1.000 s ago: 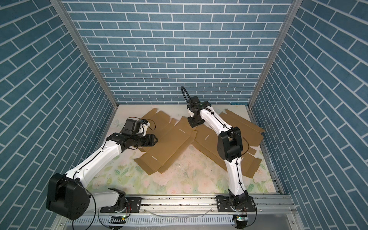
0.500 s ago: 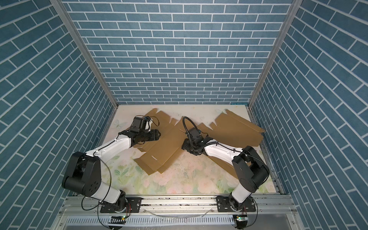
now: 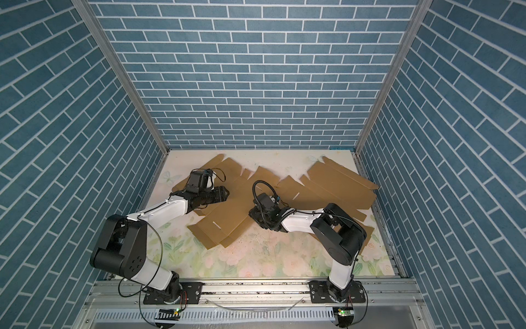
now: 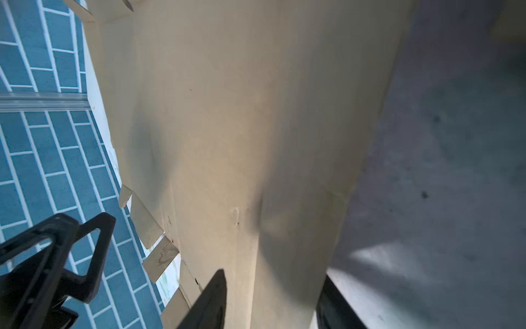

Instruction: Fold the paper box

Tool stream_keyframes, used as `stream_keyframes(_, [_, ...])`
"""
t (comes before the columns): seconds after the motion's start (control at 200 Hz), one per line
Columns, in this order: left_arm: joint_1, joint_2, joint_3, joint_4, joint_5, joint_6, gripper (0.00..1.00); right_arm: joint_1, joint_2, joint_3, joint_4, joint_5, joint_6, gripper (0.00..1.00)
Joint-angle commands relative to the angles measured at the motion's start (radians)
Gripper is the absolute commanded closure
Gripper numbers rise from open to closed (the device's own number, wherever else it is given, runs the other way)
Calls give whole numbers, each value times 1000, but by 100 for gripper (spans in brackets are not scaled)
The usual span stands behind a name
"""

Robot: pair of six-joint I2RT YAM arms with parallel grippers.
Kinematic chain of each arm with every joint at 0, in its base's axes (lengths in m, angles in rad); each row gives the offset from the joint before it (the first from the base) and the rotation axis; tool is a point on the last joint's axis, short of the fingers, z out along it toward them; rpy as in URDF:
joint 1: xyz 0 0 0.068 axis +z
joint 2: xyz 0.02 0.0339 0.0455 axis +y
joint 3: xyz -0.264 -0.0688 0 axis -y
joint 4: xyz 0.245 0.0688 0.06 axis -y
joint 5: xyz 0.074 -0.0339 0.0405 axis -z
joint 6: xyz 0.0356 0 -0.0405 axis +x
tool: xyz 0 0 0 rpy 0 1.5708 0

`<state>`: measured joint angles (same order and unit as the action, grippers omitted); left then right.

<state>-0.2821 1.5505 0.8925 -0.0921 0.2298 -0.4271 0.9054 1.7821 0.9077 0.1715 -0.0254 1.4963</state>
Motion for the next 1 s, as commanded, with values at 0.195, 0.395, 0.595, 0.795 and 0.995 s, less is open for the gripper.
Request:
stream_keyframes(0.195, [3, 14, -13, 11, 6, 4, 32, 35, 35, -26, 57, 37, 145, 52])
stream_keyframes(0.395, [3, -12, -7, -12, 3, -2, 33, 40, 81, 0, 92, 45, 115, 72])
stream_keyframes(0.595, [5, -101, 76, -186, -41, 42, 33, 16, 74, 0, 50, -25, 18, 99])
stream_keyframes(0.795, [5, -216, 185, -366, -48, 101, 33, -133, 2, 104, -322, -303, -400, 100])
stream_keyframes(0.995, [-3, -261, 179, -411, -3, 96, 33, -279, -13, 328, -998, -357, -1014, 100])
